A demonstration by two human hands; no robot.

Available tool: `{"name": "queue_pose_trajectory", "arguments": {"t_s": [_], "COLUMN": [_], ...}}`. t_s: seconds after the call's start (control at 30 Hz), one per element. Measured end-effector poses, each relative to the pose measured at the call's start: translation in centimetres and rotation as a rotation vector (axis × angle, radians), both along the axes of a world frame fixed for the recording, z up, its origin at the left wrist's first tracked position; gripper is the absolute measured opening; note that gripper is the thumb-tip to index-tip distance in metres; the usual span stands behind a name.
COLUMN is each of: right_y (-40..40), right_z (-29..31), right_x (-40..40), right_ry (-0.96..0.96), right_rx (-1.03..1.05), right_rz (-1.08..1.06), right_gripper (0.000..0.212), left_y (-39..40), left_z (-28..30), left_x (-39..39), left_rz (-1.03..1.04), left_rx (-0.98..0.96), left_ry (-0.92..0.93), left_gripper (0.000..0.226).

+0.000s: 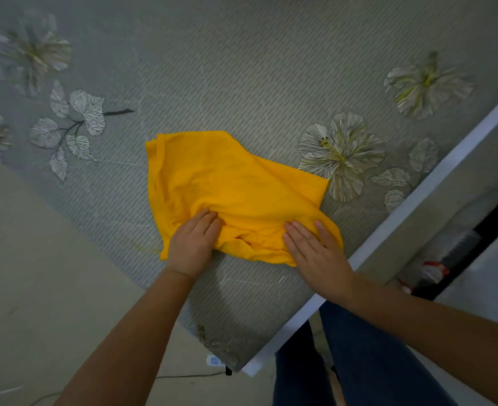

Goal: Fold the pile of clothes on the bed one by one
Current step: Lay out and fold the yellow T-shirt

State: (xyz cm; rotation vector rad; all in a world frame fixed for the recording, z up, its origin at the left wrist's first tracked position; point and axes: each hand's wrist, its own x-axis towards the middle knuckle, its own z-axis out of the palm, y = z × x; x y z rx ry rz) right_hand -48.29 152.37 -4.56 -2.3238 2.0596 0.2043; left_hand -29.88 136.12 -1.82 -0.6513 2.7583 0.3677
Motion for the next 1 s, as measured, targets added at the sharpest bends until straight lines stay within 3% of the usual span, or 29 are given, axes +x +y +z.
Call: {"name": "queue_pose_trajectory", "arguments": {"t_s": [0.1,0.27,0.33,0.43,0.57,0.73,1.0], "right_y": [-1.0,-2.7,-3.2,-4.6,-5.5,-3.2,1.2], "right_z": [-0.4,2.6,4.2,8.8,13.9,22.2,31.9], "right_x": [0.8,0.1,-1.4,-6.3,-16.0,-28.9,-49.0], "right_ry": [-0.080,-0.291,-0.401,-0.428,-0.324,-0.364,0.009], "right_rx": [-0.069,-0.009,0.038,-0.036,0.011,-0.121,-0.371], "right_rz": [-0.047,-0.091,-0.076,-0.122,-0.273,-0.527,-0.665], "right_gripper": [0.052,0.015,0.037,0.030,0.045,0.037,0.046], "left_y": [0.4,-0.6,-1.5,-2.7,-5.0,-4.9,-2.5], "left_z": [1.0,5.3,7.9,11.4,15.3,21.4,30.7], "left_x": [0.7,0.9,-0.7,-5.3,-15.6,-31.6,-55.1], "left_rz": [-0.001,-0.115,-0.073,0.013,0.059,-0.073,-0.232], "left_rx": [-0.004,-0.058,-0.066,-0.090,-0.127,-0.267,-0.352], "left_ry": [-0.044,-0.212,-0.306,-0.342,-0.381,-0.181,0.141], "left_gripper": [0.036,0.031,0.034,0.066,0.057,0.055,0.061]}}
